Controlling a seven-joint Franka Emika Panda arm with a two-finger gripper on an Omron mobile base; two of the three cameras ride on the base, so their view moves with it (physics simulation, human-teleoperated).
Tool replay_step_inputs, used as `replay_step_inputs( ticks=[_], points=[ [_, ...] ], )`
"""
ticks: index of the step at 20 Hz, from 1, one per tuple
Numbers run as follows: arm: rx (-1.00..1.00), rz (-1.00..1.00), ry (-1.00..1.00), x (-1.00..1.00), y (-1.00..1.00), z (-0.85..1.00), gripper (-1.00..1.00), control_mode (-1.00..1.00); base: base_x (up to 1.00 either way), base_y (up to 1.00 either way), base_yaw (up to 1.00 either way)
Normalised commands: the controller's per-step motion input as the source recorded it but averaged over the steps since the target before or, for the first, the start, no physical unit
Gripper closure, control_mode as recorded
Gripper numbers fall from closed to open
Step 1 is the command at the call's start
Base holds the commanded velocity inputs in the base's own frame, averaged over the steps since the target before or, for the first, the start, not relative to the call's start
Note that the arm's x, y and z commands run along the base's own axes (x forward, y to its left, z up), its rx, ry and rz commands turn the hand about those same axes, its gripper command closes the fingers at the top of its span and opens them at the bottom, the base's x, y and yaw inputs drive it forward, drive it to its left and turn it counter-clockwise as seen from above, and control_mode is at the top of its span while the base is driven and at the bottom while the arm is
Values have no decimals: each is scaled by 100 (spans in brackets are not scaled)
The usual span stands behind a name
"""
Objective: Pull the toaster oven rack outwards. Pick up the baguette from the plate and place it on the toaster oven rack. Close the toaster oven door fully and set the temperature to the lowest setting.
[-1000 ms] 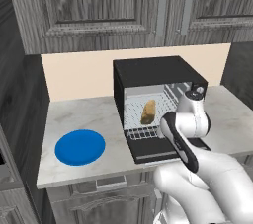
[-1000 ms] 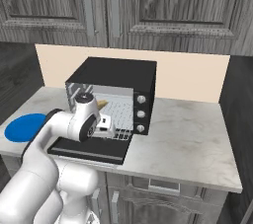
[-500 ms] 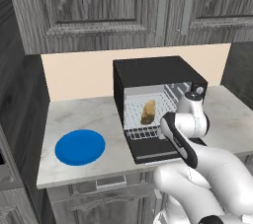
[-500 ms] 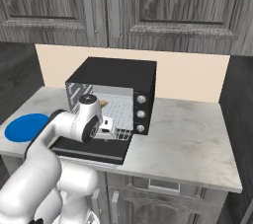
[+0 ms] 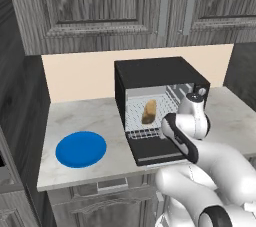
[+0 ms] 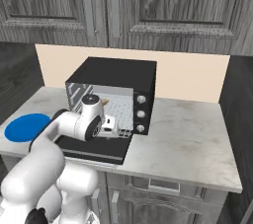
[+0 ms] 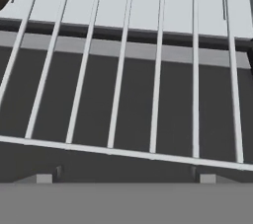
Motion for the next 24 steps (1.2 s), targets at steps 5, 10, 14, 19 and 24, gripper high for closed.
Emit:
replay_step_inputs(
  ticks=[5, 10, 14, 19, 24],
  points=[
    [0, -1, -7, 15, 0, -12, -100, -100, 0, 0, 0],
    [0, 0, -7, 16, 0, -4, -100, -100, 0, 0, 0],
    [0, 0, -5, 28, 0, -3, -100, -100, 0, 0, 0],
    [0, -1, -5, 26, 0, 0, -100, -100, 0, 0, 0],
    [0, -1, -5, 24, 0, 8, -100, -100, 0, 0, 0]
  ],
)
